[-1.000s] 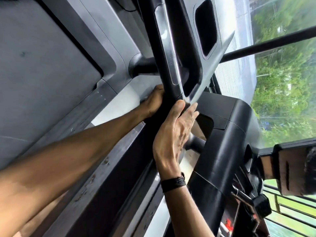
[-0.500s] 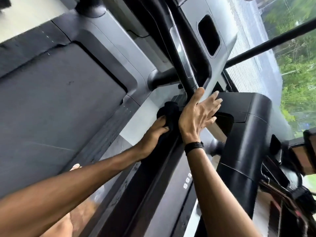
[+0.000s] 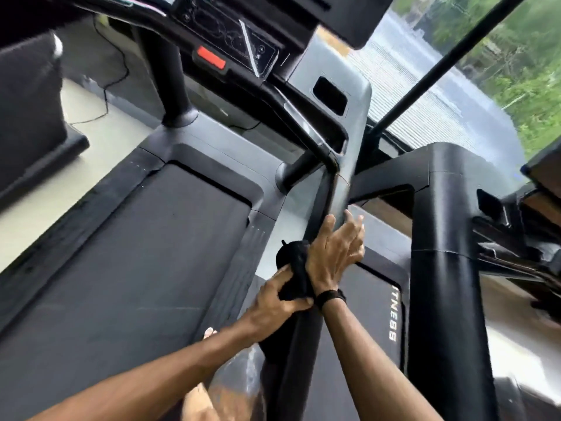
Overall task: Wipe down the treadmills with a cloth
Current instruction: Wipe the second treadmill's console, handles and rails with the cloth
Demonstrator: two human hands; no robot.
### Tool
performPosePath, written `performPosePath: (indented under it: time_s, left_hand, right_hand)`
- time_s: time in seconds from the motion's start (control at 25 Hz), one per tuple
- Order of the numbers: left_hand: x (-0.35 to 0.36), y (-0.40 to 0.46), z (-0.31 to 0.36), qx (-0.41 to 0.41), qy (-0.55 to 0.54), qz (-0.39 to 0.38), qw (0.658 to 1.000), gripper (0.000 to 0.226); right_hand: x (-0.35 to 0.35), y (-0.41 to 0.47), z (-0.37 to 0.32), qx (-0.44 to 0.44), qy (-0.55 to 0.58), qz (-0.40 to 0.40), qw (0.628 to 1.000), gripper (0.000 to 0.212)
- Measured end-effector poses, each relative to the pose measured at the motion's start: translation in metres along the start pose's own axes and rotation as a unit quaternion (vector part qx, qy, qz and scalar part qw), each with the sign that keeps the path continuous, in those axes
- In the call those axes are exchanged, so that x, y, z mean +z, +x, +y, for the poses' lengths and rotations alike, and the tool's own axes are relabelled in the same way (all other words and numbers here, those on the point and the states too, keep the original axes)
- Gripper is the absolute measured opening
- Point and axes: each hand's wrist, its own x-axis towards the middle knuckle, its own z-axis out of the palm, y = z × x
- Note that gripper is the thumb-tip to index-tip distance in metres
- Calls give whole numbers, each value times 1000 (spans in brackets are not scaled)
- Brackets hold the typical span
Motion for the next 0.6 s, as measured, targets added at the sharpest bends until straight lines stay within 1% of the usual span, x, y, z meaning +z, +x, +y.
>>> performPosePath:
  time_s: [0.04,0.08,0.24,0.32,0.4,0.44,0.48,0.52,0.56,0.6]
  left_hand:
    - [-5,-14,7,-13,3,1,1000,42]
    - [-11,-27,16,-18,9,1,1000,40]
    - [-16,-60,62,-7,48,-25,998,43]
    - [-5,-67,85,10,31,-44,999,45]
    - [11,-74,111,30,19,-82,996,45]
    - [22,-77,124,28,13,-114,993,42]
    - [31,-79,134,21,3,-145,989,38]
    - [40,-79,143,20,-9,-160,987,34]
    - [46,-76,146,27,-14,-149,988,34]
    - [48,-70,142,41,1,-101,994,38]
  right_hand:
    - [-6,-19,0,12,13,-5,1000,79]
    - [-12,-38,-2,21,37,-14,999,79]
    - [-51,-98,-14,8,133,-53,990,81]
    - [-74,-114,-10,0,162,-32,986,80]
    - [-97,-123,-8,-14,188,-2,982,68]
    - [-107,-125,-6,-24,200,19,979,63]
    - [-117,-126,-5,-34,212,43,976,64]
    - [-124,-125,-4,-43,214,67,974,69]
    - [-129,-124,-2,-47,200,79,976,77]
    - [-130,-124,-1,-43,165,63,983,84]
